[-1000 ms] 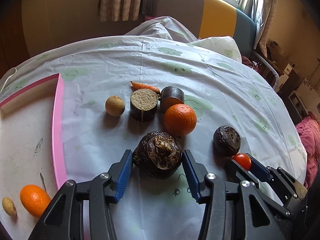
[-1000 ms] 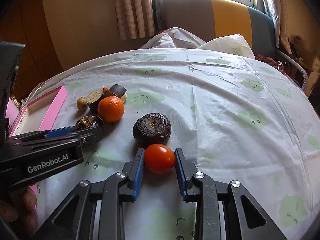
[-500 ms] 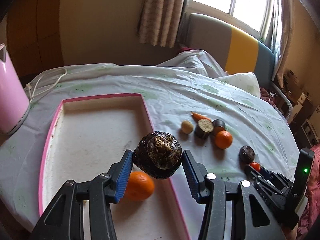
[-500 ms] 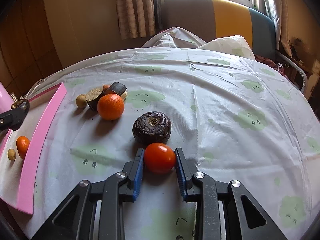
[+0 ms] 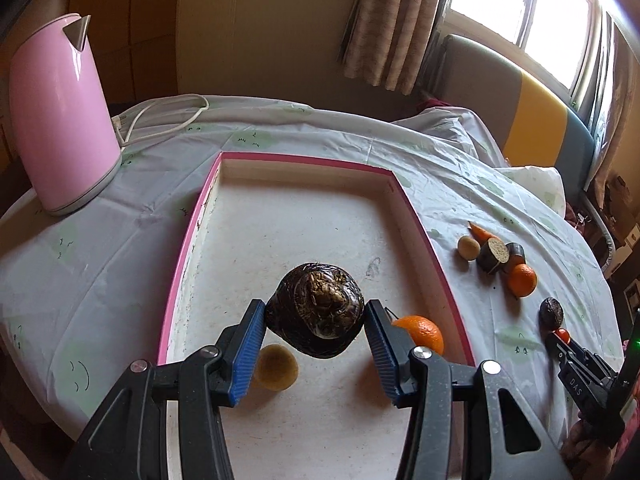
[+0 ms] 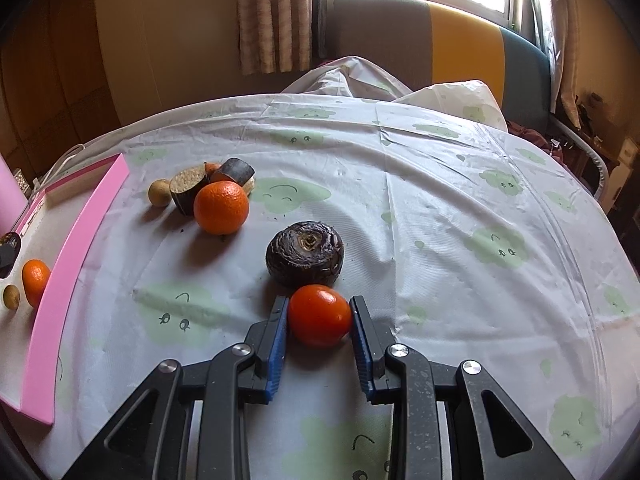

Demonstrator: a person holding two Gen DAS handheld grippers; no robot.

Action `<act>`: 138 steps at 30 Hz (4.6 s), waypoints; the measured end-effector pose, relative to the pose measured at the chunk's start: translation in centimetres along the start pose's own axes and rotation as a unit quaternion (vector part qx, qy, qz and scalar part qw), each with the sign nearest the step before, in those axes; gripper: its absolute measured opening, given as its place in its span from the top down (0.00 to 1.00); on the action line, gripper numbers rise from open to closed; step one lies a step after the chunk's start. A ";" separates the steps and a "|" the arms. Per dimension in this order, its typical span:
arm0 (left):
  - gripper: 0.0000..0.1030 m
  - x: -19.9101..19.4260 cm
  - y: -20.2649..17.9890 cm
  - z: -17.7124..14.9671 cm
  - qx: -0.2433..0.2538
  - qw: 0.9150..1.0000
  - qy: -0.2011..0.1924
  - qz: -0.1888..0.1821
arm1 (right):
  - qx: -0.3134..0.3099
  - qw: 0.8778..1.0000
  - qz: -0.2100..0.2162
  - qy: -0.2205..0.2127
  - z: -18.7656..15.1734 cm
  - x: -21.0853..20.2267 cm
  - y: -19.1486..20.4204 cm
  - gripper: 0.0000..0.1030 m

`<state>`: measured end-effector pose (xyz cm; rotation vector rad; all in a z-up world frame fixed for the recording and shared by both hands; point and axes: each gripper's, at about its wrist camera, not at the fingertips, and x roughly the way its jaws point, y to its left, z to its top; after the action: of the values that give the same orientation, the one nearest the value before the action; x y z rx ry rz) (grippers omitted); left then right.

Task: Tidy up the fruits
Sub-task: 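Place the dark root in the tray with the left gripper and open, then lower the tomato into the tray with the right gripper and open, then move the right gripper to the second dark root and grasp it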

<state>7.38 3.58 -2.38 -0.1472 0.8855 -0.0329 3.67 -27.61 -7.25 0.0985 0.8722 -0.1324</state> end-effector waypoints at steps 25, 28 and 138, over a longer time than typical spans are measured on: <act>0.49 -0.9 1.1 -1.2 -0.011 1.000 0.006 0.014 | -0.010 1.000 -0.009 0.000 -0.1 -0.1 0.3 0.71; 0.43 -1.5 1.3 -1.4 -0.013 1.000 0.001 0.013 | -0.015 1.000 -0.012 0.001 -0.1 -0.3 0.5 0.71; 0.55 -0.9 -11.7 1.9 0.123 0.983 0.026 -0.133 | 0.012 1.000 0.023 0.013 3.1 1.6 -0.3 0.58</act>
<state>8.60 -7.67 1.17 -0.0317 0.9010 -0.3961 6.94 -28.45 -6.50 0.1426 0.8937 -0.0986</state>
